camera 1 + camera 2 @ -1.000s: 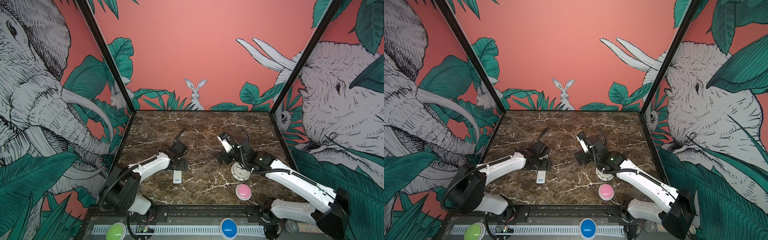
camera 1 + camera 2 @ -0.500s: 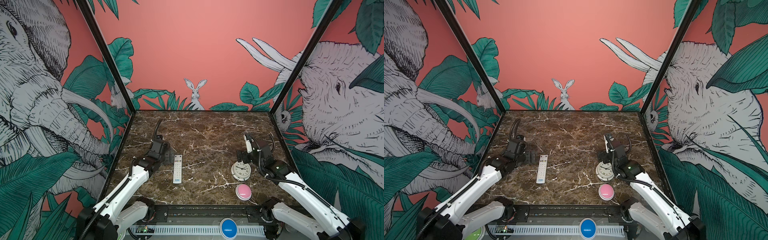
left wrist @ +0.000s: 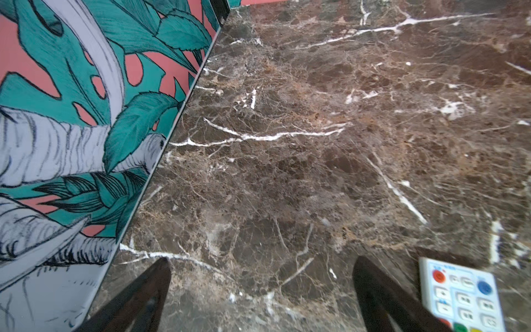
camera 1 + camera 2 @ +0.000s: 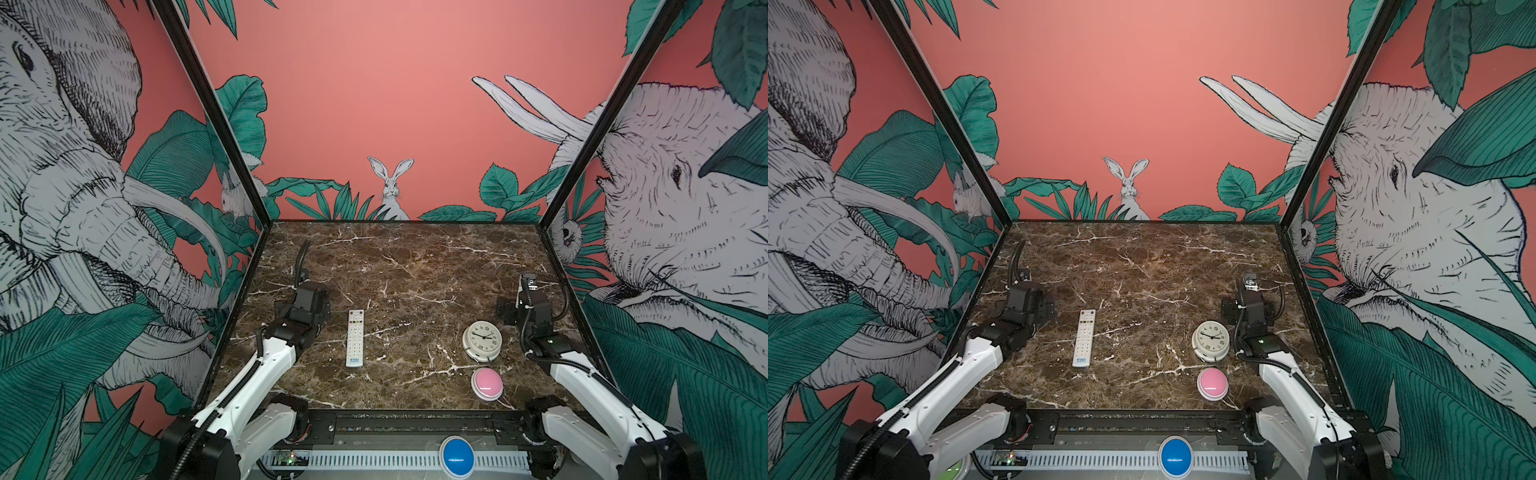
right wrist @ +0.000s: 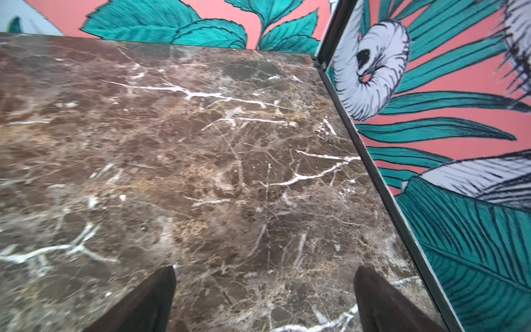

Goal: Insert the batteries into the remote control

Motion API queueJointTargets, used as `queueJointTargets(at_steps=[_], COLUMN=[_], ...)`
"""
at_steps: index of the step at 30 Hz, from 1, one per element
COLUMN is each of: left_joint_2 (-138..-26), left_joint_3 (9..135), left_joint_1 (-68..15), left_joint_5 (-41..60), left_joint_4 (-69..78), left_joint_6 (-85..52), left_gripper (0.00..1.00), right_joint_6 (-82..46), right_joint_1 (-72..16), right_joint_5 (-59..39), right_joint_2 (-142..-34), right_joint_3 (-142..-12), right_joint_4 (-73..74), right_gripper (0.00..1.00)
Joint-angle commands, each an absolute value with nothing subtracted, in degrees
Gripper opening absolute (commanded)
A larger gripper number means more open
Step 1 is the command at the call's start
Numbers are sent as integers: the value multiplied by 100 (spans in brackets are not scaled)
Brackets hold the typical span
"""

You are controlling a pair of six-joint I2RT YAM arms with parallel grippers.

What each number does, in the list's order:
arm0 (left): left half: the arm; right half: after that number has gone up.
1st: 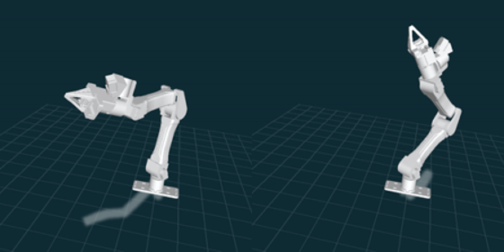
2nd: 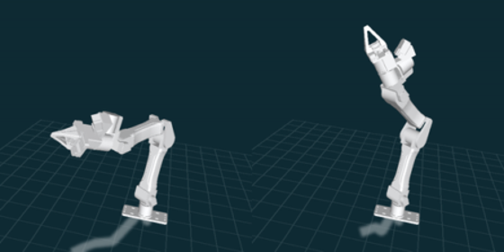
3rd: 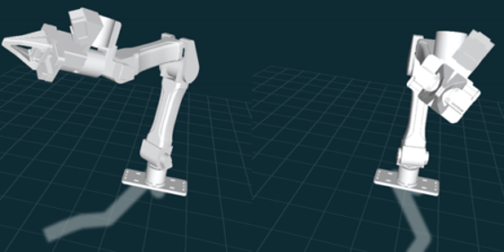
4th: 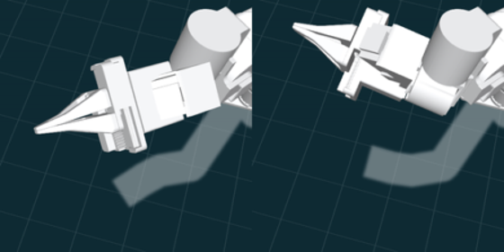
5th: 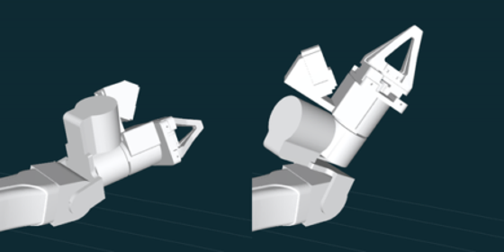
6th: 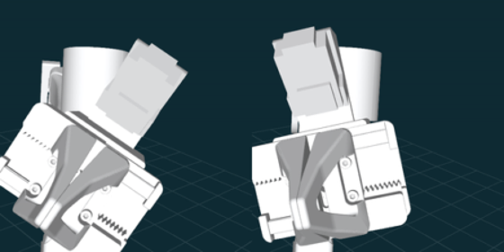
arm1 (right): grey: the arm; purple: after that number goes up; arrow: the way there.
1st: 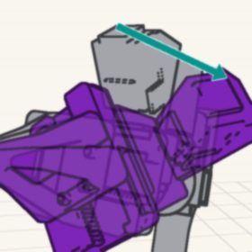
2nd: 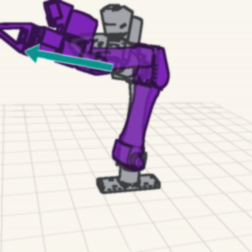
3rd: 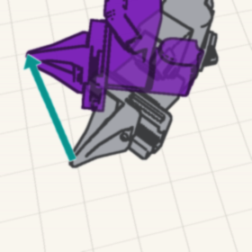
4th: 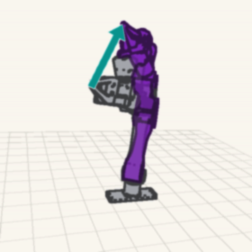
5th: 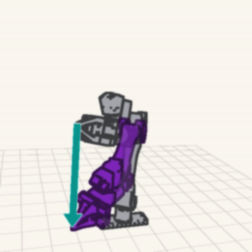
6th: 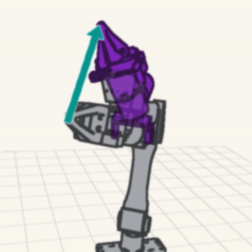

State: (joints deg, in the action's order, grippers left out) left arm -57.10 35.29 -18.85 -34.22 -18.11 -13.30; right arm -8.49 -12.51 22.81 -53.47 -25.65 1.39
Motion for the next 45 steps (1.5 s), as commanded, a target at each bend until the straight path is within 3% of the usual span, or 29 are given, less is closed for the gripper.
queueJointTargets(at_steps=[1,10,27,31,34,41,45], left_joint_2=[-5850,-6273,-8200,-8700,-8574,-8687,-9049], left_joint_3=[3286,2763,2419,2403,2448,2629,2252], left_joint_1=[-1833,-1749,-1160,-1019,-916,-536,-433], left_joint_5=[-3913,-3577,-3132,-2909,-2612,-1567,-1118], left_joint_4=[-970,1001,4392,4987,4618,4326,5488], left_joint_6=[-798,215,690,690,574,482,603], left_gripper=[99,100,100,100,100,100,100], right_joint_6=[-370,168,227,219,316,-9,-159], right_joint_1=[-1169,-915,-729,-703,-694,-605,-466], right_joint_5=[2425,2076,1748,1771,1569,2063,1980], right_joint_2=[-5500,-6561,-8002,-8487,-8823,-8908,-8886], right_joint_3=[-2345,-2000,-1909,-1885,-1834,-2079,-2151], right_joint_4=[1483,3288,5050,5570,5993,5588,5390], right_gripper=[99,99,99,99,99,99,99])
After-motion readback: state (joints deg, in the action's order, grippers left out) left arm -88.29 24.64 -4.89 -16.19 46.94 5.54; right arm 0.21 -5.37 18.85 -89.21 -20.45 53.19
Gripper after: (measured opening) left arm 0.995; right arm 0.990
